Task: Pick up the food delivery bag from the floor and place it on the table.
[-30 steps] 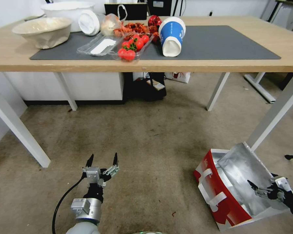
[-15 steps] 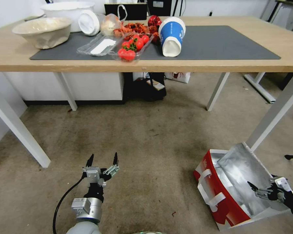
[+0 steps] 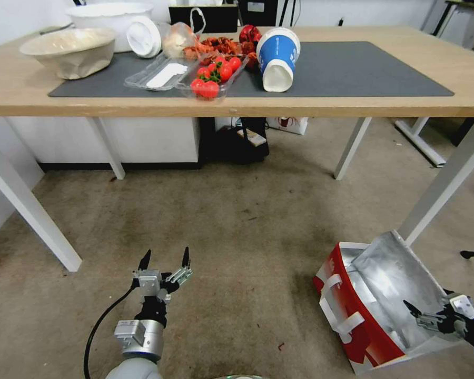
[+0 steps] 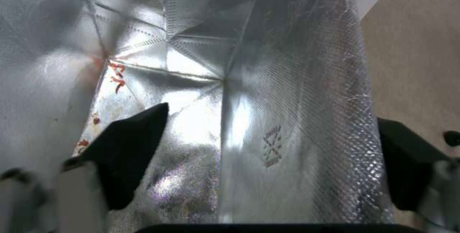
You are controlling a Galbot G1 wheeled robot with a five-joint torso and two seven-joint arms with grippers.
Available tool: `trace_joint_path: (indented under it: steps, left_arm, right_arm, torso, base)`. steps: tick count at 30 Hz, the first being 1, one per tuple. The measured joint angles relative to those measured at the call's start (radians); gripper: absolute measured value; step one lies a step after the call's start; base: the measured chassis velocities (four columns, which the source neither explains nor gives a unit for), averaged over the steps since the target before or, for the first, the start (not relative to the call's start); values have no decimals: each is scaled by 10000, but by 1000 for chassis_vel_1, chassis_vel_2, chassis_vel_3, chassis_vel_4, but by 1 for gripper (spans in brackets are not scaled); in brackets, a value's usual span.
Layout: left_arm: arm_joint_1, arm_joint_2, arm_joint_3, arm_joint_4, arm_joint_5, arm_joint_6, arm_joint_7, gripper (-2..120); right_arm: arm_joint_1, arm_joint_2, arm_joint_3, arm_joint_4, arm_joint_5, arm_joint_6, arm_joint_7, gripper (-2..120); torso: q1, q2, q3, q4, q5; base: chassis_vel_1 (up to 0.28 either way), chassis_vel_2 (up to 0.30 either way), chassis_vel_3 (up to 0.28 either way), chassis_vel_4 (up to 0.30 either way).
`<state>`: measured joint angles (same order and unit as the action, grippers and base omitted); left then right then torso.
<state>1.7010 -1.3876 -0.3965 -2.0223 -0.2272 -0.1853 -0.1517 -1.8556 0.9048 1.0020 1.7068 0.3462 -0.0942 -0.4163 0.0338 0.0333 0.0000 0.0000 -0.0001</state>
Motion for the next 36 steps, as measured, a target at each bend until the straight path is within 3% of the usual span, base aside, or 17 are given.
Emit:
trace_joint_path:
  steps: [3, 11, 22, 30, 34, 36]
  left_arm:
    - [-1, 10, -3, 0, -12, -5, -13, 100]
    - [20, 26, -45, -17, -44, -31, -28, 100]
    - [9, 211, -117, -19, -155, -23, -43, 100]
    - [-67, 227, -101, -17, -186, 20, -66, 100]
    - [-61, 232, -100, -5, -190, 21, -70, 100]
    - [-53, 236, -102, -3, -193, 20, -76, 100]
  right_arm:
    - [-2, 23, 0, -17, 3, 46, -110, 70]
    - [71, -19, -20, -204, 20, 84, -172, 46]
    - [213, 18, -124, -437, -47, 363, -600, 2]
    - [238, -91, 54, -273, -27, 1007, -1349, 0]
    - [297, -371, 232, -293, 228, 1414, -2255, 0]
    - [373, -743, 427, -416, 565, 1719, -3209, 0]
  torso:
    - [0, 0, 0, 0, 1]
    - [1, 1, 0, 1, 1]
    - [0, 1, 0, 0, 0]
    - [0, 1, 0, 0, 0]
    - [0, 1, 0, 0, 2]
    - [0, 0, 0, 1, 3]
  base:
    - [0, 0, 0, 0]
    - [0, 0, 0, 0]
    - [0, 0, 0, 0]
    - [0, 0, 0, 0]
    - [0, 0, 0, 0]
    - [0, 0, 0, 0]
